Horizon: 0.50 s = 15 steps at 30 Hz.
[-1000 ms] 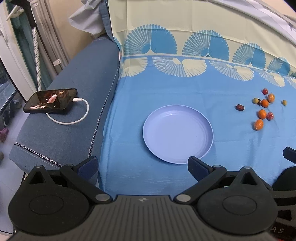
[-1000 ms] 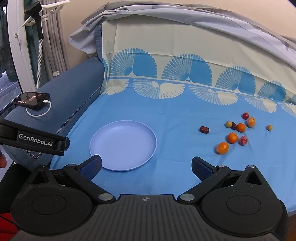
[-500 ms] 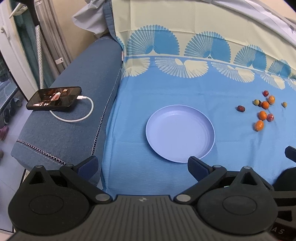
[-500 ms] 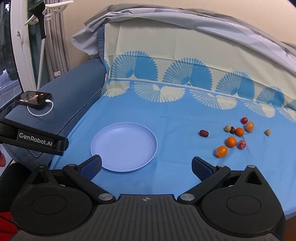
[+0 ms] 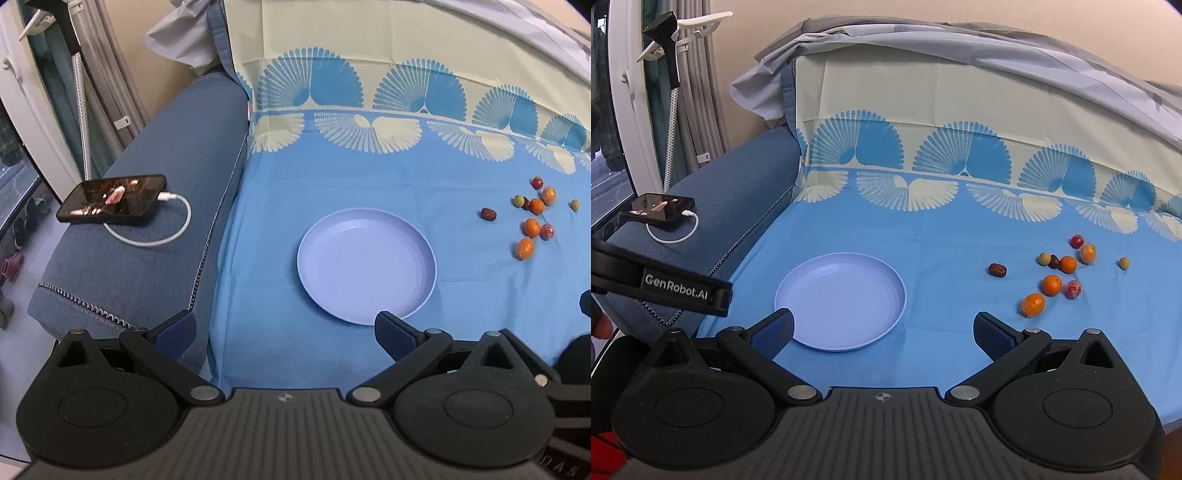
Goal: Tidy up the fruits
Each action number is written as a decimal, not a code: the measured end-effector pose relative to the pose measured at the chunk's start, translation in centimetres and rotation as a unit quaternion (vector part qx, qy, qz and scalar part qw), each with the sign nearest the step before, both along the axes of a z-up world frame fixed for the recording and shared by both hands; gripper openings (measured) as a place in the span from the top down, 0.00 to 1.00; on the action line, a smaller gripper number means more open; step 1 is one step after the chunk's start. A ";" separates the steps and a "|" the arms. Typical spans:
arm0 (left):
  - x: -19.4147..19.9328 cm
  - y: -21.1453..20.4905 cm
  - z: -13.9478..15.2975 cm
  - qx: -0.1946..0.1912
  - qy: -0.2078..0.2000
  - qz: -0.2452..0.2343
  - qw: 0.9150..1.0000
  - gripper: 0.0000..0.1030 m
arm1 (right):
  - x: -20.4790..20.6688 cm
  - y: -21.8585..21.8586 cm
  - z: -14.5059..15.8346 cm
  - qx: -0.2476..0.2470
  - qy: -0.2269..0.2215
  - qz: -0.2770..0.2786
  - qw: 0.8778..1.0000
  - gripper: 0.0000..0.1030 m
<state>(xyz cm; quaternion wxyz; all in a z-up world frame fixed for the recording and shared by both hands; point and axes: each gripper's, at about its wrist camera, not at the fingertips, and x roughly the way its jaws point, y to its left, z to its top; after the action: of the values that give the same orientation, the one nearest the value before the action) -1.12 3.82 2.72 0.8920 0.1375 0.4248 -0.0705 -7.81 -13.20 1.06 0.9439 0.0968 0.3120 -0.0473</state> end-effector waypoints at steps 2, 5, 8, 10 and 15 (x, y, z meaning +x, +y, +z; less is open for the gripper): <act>0.0 0.0 -0.2 0.000 0.004 0.000 1.000 0.00 | 0.1 0.0 0.0 0.000 0.001 0.000 1.000 0.00; 0.1 0.0 -0.3 0.000 0.005 0.000 1.000 0.00 | 0.2 0.0 -0.2 0.000 0.004 0.001 1.000 0.00; 0.1 -0.1 -0.3 -0.001 0.007 0.000 1.000 0.00 | 0.4 -0.2 -0.2 -0.001 0.005 0.001 1.000 0.00; 0.2 -0.2 -0.4 -0.001 0.010 -0.002 1.000 0.00 | 0.5 -0.2 -0.2 -0.002 0.006 0.000 1.000 0.00; 0.3 -0.2 -0.5 0.001 0.007 -0.003 1.000 0.00 | 0.5 -0.1 -0.3 -0.003 0.004 0.000 1.000 0.00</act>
<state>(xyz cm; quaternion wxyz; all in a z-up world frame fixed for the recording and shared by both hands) -0.86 3.61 2.22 0.8884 0.1393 0.4310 -0.0741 -7.32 -13.32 0.77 0.9431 0.0939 0.3154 -0.0485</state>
